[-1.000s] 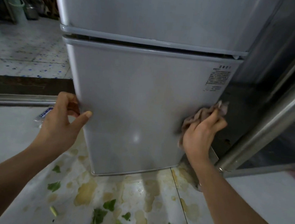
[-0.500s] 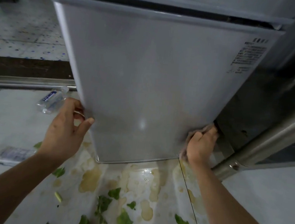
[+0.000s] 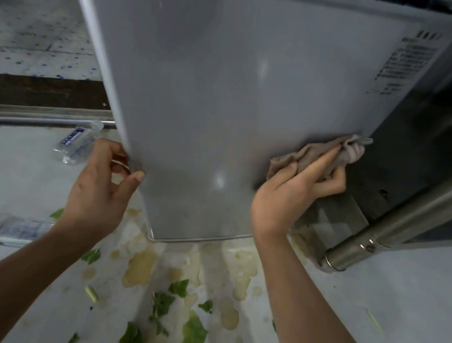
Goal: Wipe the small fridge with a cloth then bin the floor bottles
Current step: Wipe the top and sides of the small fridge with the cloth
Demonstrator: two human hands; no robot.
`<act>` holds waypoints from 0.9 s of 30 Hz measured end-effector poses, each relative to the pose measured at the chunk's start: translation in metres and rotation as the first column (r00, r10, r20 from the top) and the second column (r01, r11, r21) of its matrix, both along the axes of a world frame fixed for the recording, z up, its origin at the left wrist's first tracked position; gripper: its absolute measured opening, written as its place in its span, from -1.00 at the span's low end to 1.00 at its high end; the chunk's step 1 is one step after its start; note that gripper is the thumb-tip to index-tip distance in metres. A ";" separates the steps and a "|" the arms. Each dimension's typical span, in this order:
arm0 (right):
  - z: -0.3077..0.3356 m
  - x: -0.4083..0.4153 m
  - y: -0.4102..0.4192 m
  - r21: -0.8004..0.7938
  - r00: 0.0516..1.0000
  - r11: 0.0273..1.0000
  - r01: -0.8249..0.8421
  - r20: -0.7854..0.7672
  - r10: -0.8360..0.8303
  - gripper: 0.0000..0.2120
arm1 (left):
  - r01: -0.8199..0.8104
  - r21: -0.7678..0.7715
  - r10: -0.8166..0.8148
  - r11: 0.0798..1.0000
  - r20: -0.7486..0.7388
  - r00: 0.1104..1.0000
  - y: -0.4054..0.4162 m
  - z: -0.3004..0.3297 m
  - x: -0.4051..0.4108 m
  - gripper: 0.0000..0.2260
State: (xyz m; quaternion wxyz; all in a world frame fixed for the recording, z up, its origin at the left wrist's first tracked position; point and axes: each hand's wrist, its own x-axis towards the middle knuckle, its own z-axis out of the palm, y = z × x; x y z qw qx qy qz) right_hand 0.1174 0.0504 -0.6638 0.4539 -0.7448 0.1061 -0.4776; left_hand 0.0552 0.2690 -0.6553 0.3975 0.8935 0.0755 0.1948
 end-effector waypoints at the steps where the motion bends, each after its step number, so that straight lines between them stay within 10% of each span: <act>1: -0.010 -0.001 0.003 -0.030 1.000 0.999 0.010 -0.011 -0.010 -0.47 | 0.006 -0.005 -0.006 1.000 0.008 1.000 0.001 0.000 0.000 -0.79; 8: -0.062 -0.031 0.010 0.093 0.930 0.989 -0.118 -0.338 0.142 -0.40 | 0.050 -0.043 -0.048 0.998 0.043 0.998 0.002 0.002 0.000 -0.79; 17: 0.007 -0.027 0.031 -0.097 0.974 0.970 -0.224 0.022 0.227 -0.63 | 0.059 -0.086 -0.062 0.995 -0.028 0.998 0.014 -0.003 0.001 -0.83; 27: -0.068 -0.057 0.035 -0.385 0.876 0.790 -0.477 -0.286 0.389 -0.79 | 0.134 -0.108 -0.147 0.985 -0.124 0.981 0.020 -0.011 0.000 -0.93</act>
